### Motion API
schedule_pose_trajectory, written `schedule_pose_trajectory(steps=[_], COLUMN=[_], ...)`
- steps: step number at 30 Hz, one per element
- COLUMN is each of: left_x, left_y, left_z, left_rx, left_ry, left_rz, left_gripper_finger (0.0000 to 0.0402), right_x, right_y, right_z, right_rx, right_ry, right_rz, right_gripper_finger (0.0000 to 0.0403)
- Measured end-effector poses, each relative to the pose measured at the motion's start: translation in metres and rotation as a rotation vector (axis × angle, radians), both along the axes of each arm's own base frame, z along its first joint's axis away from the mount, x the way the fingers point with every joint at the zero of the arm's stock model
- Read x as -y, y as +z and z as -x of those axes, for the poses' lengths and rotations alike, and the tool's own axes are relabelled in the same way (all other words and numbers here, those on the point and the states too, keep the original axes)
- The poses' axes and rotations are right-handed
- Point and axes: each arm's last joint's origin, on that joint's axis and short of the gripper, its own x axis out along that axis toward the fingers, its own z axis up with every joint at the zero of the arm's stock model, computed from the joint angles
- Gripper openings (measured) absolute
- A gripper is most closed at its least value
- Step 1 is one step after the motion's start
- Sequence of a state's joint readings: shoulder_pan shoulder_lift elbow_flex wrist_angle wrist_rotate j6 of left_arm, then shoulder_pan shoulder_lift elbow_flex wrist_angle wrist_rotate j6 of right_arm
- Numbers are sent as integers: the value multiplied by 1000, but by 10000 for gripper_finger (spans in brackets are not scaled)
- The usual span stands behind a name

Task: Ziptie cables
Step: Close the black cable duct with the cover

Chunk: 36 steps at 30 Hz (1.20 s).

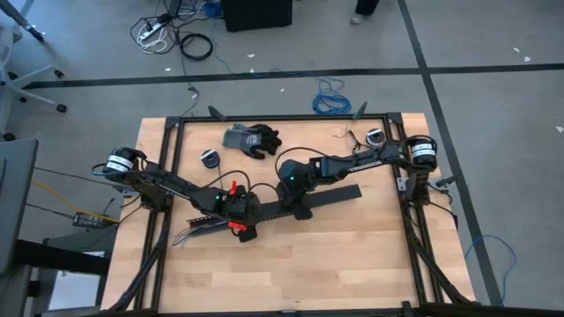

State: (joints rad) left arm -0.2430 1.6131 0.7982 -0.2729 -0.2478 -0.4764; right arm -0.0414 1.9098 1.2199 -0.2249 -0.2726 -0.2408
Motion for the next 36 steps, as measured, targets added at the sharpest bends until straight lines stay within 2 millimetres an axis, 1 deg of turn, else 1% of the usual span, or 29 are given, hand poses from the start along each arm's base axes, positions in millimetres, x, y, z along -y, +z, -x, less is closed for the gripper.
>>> schedule_pose_trajectory(steps=[3, 4, 10, 13, 16, 20, 23, 26, 31, 36], left_x=[-2, -2, -4, -3, -3, -3, -3, -2, -1, 1], left_y=[-1, -1, 0, 1, 2, 8, 8, 12, 20, 20], left_z=[0, -1, -2, -3, -5, -8, -7, -7, -3, 6], left_rx=[-3, -1, 8, 18, 34, 79, 40, -11, -127, -217], left_ry=[-1, 1, 4, -39, -76, -75, -64, -82, -104, -126], left_rz=[7, 9, 10, -22, -50, -63, -55, -38, -48, -96], left_gripper_finger=[229, 229, 229, 232, 248, 290, 321, 340, 346, 346], right_x=[-2, -2, -4, -4, -5, -5, -5, -5, -5, -6], right_y=[-12, -13, -13, -14, -14, -15, -15, -15, -15, -16], right_z=[-5, -6, -5, -4, -3, -3, -3, -2, -1, -1], right_rx=[-13, -13, -17, -33, -43, -48, -49, -51, -63, -65], right_ry=[14, 14, 13, 16, 17, 20, 20, 22, 24, 26], right_rz=[-19, -21, -26, -31, -33, -36, -36, -37, -40, -41], right_gripper_finger=[0, 0, 0, 0, 0, 0, 0, 0, 0, 0])
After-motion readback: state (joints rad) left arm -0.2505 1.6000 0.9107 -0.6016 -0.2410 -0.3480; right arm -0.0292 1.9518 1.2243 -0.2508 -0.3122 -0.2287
